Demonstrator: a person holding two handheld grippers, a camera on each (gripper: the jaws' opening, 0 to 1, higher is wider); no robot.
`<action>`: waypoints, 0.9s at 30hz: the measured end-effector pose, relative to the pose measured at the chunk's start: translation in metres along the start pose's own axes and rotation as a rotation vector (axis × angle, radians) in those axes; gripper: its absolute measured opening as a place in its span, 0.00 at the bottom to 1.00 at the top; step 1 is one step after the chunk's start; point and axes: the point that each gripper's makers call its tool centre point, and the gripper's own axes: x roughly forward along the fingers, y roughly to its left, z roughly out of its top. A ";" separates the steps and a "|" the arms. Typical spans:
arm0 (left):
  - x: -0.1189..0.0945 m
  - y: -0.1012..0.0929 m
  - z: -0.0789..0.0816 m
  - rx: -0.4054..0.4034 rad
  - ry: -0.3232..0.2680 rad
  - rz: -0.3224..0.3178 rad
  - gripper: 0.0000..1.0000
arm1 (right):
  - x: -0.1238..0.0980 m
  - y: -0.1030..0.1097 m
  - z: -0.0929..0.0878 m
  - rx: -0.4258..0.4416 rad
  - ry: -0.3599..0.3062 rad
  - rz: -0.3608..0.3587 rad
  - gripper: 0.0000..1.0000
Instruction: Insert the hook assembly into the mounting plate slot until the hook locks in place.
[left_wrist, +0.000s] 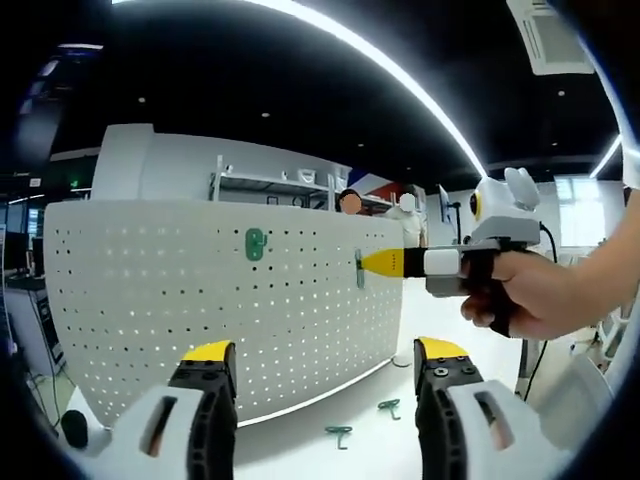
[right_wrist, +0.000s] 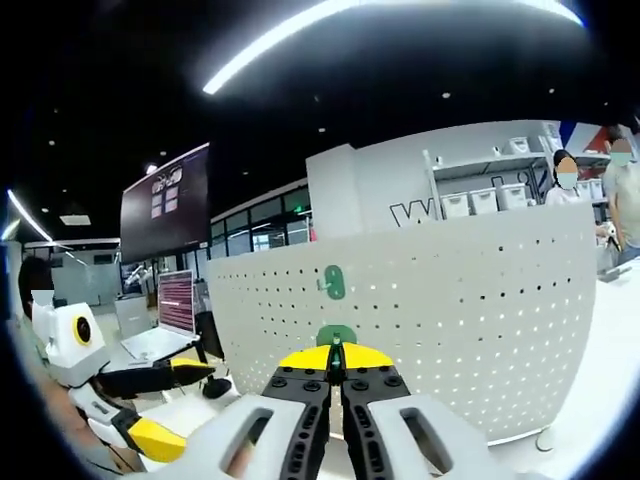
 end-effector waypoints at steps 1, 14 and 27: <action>-0.001 0.001 0.000 -0.002 0.000 0.003 0.74 | 0.002 0.000 0.001 -0.001 -0.001 0.000 0.00; -0.013 0.020 0.004 -0.009 -0.014 0.064 0.73 | 0.029 -0.017 0.018 -0.024 -0.022 -0.044 0.00; -0.019 0.030 0.006 -0.014 -0.022 0.096 0.73 | 0.052 -0.026 0.027 -0.042 -0.044 -0.082 0.00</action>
